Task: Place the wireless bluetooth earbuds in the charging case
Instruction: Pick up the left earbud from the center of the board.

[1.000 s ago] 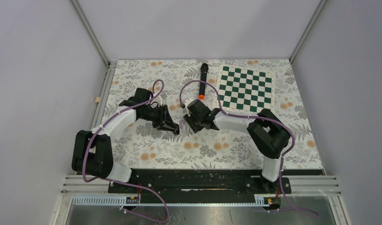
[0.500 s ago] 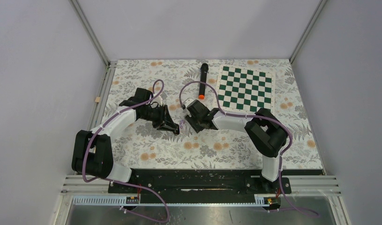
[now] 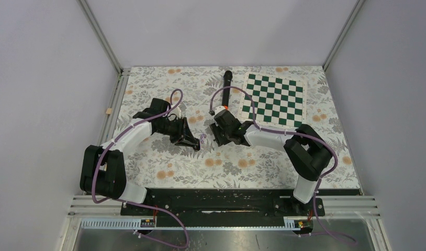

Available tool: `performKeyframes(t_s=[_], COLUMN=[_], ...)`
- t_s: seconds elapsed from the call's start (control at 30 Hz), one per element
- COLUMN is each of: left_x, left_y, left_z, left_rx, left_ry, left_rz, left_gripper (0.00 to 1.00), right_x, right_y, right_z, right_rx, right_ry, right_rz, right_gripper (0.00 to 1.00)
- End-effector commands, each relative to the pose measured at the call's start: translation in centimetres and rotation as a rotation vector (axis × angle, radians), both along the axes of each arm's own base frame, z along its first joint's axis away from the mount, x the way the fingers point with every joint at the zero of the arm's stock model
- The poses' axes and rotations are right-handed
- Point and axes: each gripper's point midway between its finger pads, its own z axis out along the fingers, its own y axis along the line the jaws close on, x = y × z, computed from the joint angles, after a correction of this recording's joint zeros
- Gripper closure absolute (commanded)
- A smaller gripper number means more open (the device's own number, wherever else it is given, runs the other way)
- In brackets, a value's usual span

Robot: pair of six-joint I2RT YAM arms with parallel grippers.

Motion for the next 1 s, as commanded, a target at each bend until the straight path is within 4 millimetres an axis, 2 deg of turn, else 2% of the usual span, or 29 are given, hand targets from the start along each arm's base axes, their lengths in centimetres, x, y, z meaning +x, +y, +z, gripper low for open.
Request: performKeyframes(t_s=[0.0, 0.27, 0.47, 0.53, 0.77, 0.97], left_x=[0.5, 0.2, 0.2, 0.2, 0.2, 0.1], left_y=[-0.3, -0.2, -0.2, -0.3, -0.3, -0.3], left_z=[1.2, 1.1, 1.1, 1.0, 1.2, 1.0], left_rx=[-0.018, -0.015, -0.018, -0.019, -0.025, -0.024], left_ry=[-0.06, -0.062, -0.064, -0.061, -0.066, -0.061], left_rz=[-0.011, -0.012, -0.02, -0.021, -0.024, -0.024], left_gripper=[1.0, 1.0, 1.0, 1.0, 1.0, 1.0], right_x=[1.3, 3.0, 3.7, 3.7, 2.9, 2.3], right_y=[2.1, 1.6, -0.2, -0.5, 0.2, -0.6], right_z=[2.2, 0.4, -0.7, -1.1, -1.7, -1.7], right_rx=[0.136, 0.112, 0.014, -0.004, 0.026, -0.016], right_ry=[-0.012, 0.032, 0.046, 0.054, 0.125, 0.199], right_rz=[-0.081, -0.277, -0.434, -0.458, -0.503, -0.662], right_gripper=[0.54, 0.51, 0.55, 0.55, 0.56, 0.63])
